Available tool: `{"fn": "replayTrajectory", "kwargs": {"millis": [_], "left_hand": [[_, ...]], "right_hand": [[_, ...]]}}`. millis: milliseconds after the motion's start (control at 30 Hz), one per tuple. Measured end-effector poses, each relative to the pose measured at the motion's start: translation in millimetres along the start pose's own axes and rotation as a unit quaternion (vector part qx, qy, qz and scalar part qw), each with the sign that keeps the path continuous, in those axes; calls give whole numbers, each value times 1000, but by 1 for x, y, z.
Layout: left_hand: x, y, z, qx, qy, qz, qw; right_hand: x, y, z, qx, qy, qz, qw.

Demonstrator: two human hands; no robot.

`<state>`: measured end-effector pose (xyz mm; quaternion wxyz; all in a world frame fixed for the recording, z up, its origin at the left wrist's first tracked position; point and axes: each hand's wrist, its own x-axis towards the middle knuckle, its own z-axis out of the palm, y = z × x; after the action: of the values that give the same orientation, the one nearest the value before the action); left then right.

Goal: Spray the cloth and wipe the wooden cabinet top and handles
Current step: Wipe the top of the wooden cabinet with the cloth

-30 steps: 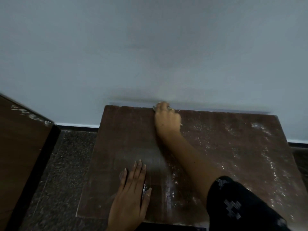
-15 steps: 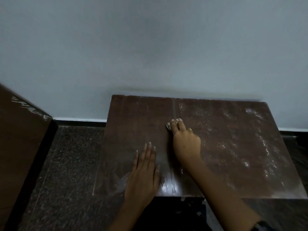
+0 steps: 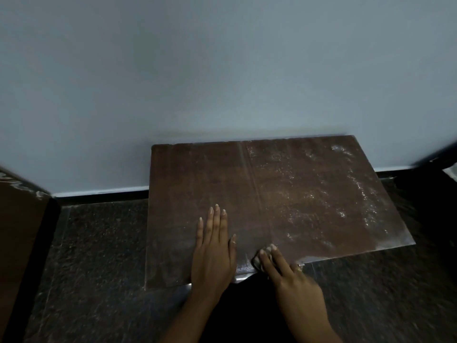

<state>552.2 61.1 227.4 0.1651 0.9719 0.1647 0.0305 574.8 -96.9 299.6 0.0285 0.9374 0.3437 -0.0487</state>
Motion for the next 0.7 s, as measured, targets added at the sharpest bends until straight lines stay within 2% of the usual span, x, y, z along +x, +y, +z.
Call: {"fn": "replayTrajectory", "kwargs": {"millis": [200, 367, 433, 567, 700], "left_hand": [[2, 2, 3, 2, -3, -13, 1000], [3, 5, 2, -13, 9, -20, 1000], [3, 5, 2, -9, 12, -21, 1000], [3, 5, 3, -9, 12, -26, 1000], [3, 6, 3, -11, 17, -28, 999]], "right_hand": [[9, 23, -1, -10, 26, -51, 998], [65, 31, -11, -11, -32, -12, 999], [97, 35, -9, -3, -45, -23, 999], [170, 41, -3, 0, 10, -38, 999], [239, 44, -11, 3, 21, -21, 1000]]}}
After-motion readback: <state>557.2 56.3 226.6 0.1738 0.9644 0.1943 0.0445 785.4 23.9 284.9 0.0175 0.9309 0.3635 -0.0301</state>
